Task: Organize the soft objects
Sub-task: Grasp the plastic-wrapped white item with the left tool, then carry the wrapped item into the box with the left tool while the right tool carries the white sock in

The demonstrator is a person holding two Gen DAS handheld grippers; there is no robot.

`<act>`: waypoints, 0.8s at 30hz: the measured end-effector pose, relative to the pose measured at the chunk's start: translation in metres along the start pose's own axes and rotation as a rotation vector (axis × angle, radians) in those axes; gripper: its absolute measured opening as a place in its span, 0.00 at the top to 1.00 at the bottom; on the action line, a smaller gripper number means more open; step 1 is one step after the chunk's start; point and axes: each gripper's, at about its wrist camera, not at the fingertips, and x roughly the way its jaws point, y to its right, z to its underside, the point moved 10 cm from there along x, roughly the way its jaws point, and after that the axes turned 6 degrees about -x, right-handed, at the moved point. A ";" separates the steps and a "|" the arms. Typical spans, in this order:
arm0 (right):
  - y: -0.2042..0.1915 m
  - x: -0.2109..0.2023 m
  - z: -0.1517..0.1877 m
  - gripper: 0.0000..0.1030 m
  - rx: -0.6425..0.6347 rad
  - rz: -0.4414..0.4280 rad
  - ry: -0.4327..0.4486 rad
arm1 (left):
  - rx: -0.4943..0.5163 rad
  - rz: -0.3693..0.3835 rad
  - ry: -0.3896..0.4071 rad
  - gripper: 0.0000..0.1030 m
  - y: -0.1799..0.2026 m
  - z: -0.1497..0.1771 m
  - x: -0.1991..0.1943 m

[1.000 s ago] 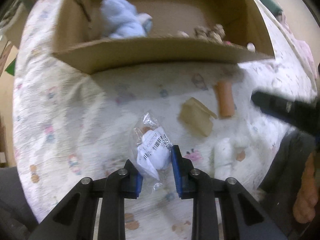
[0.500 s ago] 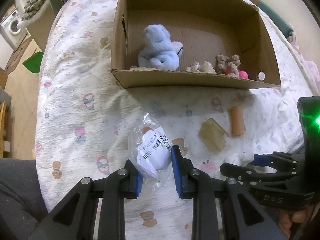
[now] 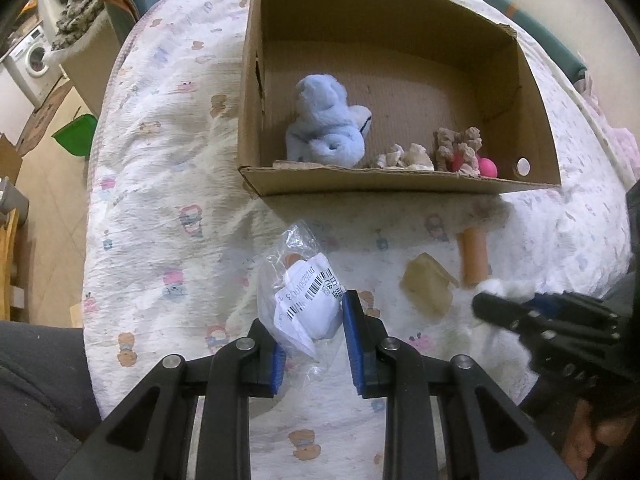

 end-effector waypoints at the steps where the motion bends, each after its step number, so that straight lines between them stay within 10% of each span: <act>1: 0.000 -0.004 -0.002 0.68 0.001 0.000 0.017 | 0.001 -0.004 0.006 0.78 0.000 -0.001 -0.001; 24: 0.011 -0.074 -0.055 0.68 0.066 -0.047 0.306 | 0.020 -0.026 0.240 0.78 0.002 -0.044 -0.058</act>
